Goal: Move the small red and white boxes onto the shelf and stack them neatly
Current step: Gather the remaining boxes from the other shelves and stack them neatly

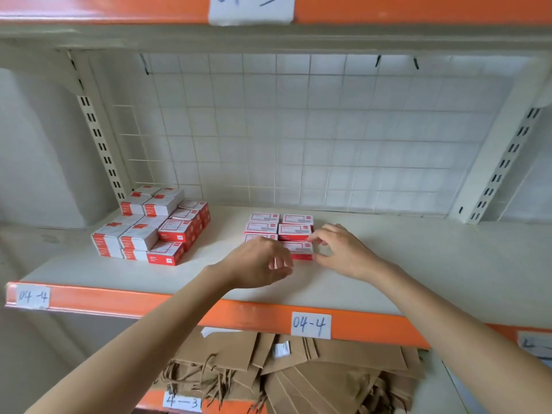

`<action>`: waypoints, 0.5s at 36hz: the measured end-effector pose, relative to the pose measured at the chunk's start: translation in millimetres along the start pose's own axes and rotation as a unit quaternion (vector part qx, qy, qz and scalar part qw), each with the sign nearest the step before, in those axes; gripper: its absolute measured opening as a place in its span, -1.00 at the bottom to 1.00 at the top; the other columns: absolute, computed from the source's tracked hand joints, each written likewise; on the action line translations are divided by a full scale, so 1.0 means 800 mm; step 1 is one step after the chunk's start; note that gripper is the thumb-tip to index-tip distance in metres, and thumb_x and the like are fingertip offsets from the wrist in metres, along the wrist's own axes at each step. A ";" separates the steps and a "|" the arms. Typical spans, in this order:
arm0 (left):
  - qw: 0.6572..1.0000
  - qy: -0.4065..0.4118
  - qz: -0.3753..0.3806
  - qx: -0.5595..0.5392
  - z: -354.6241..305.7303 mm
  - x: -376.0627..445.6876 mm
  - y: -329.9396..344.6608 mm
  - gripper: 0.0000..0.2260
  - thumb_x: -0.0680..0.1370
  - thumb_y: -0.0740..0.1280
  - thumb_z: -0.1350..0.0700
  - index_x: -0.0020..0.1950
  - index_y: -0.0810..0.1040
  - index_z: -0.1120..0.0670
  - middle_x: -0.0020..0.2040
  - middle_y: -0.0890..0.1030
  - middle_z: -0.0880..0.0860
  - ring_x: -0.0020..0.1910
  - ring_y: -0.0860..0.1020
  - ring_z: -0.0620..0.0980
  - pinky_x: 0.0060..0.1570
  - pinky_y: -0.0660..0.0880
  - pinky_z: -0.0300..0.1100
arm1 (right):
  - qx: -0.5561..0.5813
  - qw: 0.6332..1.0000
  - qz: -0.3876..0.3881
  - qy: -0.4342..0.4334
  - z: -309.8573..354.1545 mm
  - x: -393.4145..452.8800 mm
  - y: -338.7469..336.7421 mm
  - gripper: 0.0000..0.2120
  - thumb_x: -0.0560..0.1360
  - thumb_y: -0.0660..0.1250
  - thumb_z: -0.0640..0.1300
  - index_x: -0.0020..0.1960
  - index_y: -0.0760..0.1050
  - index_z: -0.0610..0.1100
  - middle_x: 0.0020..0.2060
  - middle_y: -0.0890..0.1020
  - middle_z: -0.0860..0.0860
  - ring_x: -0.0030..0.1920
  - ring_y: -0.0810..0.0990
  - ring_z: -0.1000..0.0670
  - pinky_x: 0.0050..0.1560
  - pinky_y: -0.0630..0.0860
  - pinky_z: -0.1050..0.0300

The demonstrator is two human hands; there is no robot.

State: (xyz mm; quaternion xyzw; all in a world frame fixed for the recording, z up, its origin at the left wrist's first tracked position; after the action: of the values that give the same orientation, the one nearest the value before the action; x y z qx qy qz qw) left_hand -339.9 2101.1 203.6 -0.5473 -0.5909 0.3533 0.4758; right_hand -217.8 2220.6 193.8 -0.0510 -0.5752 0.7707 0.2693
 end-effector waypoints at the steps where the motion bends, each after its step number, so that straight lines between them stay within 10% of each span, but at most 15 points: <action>1: 1.000 0.002 0.005 0.003 -0.012 0.009 0.004 -0.86 0.51 0.36 0.08 0.00 0.65 0.09 -0.10 0.66 0.04 -0.20 0.59 -0.03 -0.15 0.52 -0.15 | -0.002 1.000 0.003 0.000 -0.010 -0.011 -0.006 -0.69 0.47 0.33 -0.16 0.21 0.47 -0.16 0.12 0.49 -0.06 0.19 0.42 -0.03 0.20 0.29 0.20; 18: 0.989 0.141 0.030 -0.023 -0.325 0.217 0.153 -0.88 0.52 0.31 0.04 -0.11 0.62 0.01 -0.12 0.60 -0.01 -0.15 0.56 -0.04 -0.09 0.52 -0.07 | -0.131 0.981 0.005 0.143 -0.268 -0.285 -0.165 -0.67 0.47 0.27 -0.14 0.22 0.47 -0.18 0.15 0.50 -0.08 0.22 0.42 -0.07 0.24 0.35 0.06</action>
State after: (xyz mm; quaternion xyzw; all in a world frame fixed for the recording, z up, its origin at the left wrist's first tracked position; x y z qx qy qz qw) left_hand -46.2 2263.8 196.8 -0.6204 -0.5087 0.2729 0.5309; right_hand 105.9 2322.6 190.0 -0.1982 -0.6263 0.6751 0.3356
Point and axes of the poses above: each hand's wrist, its own x-axis towards the middle knuckle, its own y-axis out of the palm, z = x × y, the point moved 4 cm from there along x, towards the middle knuckle
